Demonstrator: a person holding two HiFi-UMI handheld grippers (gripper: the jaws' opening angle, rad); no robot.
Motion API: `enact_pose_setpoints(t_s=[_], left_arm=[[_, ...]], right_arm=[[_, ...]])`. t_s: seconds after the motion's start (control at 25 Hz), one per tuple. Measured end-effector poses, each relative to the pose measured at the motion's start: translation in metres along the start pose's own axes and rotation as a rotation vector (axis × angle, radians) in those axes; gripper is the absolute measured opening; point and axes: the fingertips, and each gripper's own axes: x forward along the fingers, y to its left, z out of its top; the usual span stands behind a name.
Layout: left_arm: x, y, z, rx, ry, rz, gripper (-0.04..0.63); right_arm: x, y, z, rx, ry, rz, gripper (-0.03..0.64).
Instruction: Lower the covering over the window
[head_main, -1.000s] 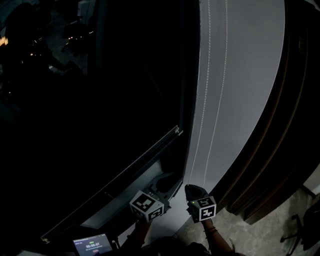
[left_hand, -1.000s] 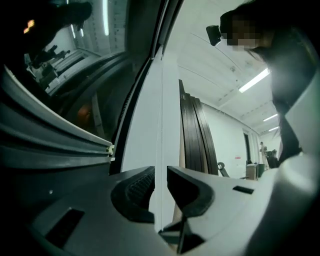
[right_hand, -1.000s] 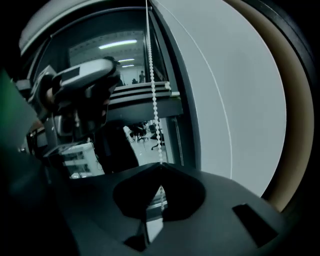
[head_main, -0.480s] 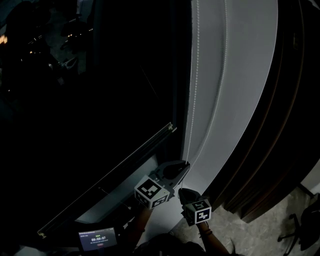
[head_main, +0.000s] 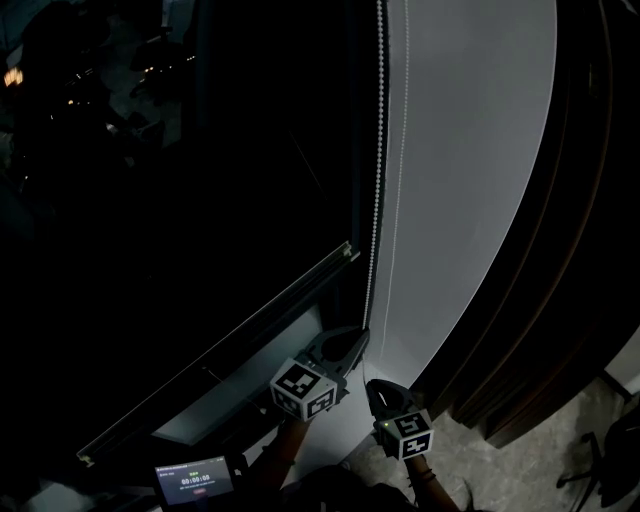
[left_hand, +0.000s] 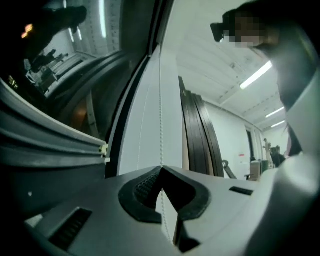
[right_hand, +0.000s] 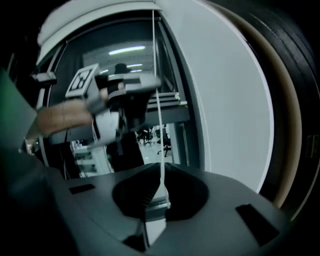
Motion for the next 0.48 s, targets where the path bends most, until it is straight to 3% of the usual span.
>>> enact_pose_setpoints(t_s=[0.16,0.32,0.48], left_arm=[[-0.009,0.002,-0.076,-0.09,0.132,0.008,0.002],[-0.016,-0.002,-0.134,-0.118,0.271,0.029,0.002],[-0.029,-0.016,-0.19,-0.133,0.452,0.028,0.002]], right_arm=[[-0.016,-0.007,0.051,0.025,-0.111,0.009,0.014],[-0.029,0.001,0.119,-0.011,-0.225,0.099,0.097],[-0.034,0.017,0.178,-0.08,-0.294,0.164,0.114]])
